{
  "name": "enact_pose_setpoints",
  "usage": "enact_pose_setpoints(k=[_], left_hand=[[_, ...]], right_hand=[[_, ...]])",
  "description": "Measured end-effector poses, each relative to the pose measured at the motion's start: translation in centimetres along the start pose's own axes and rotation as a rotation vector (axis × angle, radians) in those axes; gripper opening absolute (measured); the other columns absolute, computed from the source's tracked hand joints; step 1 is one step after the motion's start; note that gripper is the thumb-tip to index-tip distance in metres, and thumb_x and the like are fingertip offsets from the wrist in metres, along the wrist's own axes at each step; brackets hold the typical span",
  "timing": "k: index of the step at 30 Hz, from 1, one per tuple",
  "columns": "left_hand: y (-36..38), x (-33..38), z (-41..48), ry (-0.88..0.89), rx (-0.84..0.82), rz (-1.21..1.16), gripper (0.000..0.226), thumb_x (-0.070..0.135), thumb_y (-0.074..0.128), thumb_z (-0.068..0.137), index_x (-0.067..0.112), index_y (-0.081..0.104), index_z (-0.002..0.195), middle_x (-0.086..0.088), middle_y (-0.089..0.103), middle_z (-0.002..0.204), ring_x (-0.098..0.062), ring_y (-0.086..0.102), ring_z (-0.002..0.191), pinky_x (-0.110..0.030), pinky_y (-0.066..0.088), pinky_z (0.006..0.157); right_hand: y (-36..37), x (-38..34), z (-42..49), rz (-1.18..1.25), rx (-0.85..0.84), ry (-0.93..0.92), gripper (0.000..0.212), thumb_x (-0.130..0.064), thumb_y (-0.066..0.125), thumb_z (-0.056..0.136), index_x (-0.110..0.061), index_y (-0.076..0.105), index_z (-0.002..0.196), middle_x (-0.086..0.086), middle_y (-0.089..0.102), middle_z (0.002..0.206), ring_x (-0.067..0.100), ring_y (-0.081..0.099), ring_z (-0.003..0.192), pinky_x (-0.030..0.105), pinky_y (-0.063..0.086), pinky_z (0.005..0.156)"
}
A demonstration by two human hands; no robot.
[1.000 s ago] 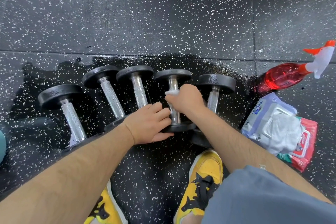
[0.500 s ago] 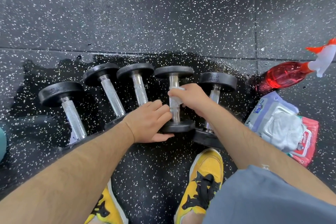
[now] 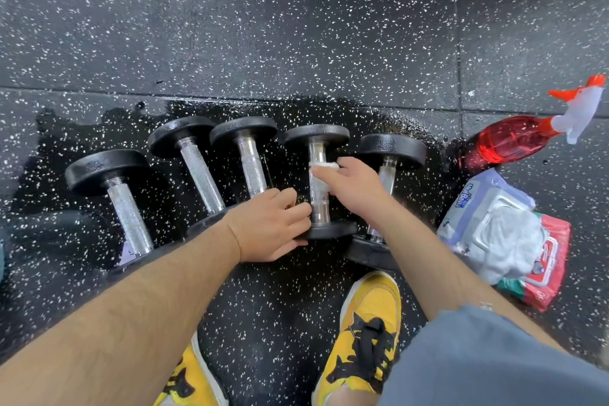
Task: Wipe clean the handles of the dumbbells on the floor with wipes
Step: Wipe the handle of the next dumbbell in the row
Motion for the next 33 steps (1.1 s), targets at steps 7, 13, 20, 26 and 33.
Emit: enact_pose_setpoints(k=[7,13,20,26,33], left_hand=[[-0.6,0.2,0.5,0.017,0.023,-0.009,0.032,0.044,0.063,0.090,0.012,0.061,0.095,-0.003,0.054,0.094,-0.024,0.044,0.082,-0.037,0.046,0.068],[-0.8,0.2,0.5,0.007,0.034,-0.016,0.031,0.043,0.060,0.090,0.012,0.059,0.093,-0.004,0.053,0.095,-0.024,0.042,0.083,-0.038,0.047,0.067],[-0.7,0.1,0.5,-0.003,0.020,0.000,0.031,0.045,0.061,0.091,0.014,0.060,0.093,-0.002,0.053,0.093,-0.023,0.041,0.083,-0.037,0.045,0.068],[-0.7,0.1,0.6,-0.008,0.013,0.006,0.031,0.045,0.060,0.091,0.014,0.057,0.092,-0.002,0.051,0.094,-0.023,0.039,0.083,-0.036,0.043,0.068],[-0.9,0.1,0.6,-0.002,0.001,0.011,0.031,0.045,0.057,0.090,0.015,0.059,0.093,-0.001,0.051,0.093,-0.022,0.038,0.082,-0.035,0.042,0.068]], right_hand=[[1.6,-0.4,-0.9,-0.257,0.402,-0.375,0.013,-0.027,0.061,0.096,-0.015,0.058,0.097,-0.002,0.051,0.102,0.018,0.057,0.075,0.035,0.050,0.071],[2.0,-3.3,1.5,-0.773,0.536,-0.495,0.014,-0.019,0.050,0.099,-0.013,0.056,0.087,0.007,0.063,0.086,0.030,0.061,0.076,0.033,0.031,0.055],[2.7,-2.7,1.3,-0.890,0.650,-0.668,0.026,-0.008,0.078,0.075,-0.011,0.054,0.065,0.006,0.052,0.061,0.024,0.049,0.050,0.026,0.022,0.047],[2.3,-1.0,2.3,-0.235,0.547,-0.279,0.034,-0.032,0.048,0.104,-0.009,0.055,0.081,0.002,0.060,0.079,0.023,0.056,0.073,0.039,0.042,0.064],[2.5,-0.6,1.6,-0.079,0.501,-0.370,0.027,-0.028,0.060,0.097,-0.013,0.054,0.074,0.001,0.053,0.084,0.013,0.049,0.077,0.023,0.041,0.069]])
Point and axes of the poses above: each hand's wrist, its own z-axis towards the middle knuckle, its own y-axis out of the palm, x = y × z, the point moved 2 cm from there along z, towards the middle knuckle
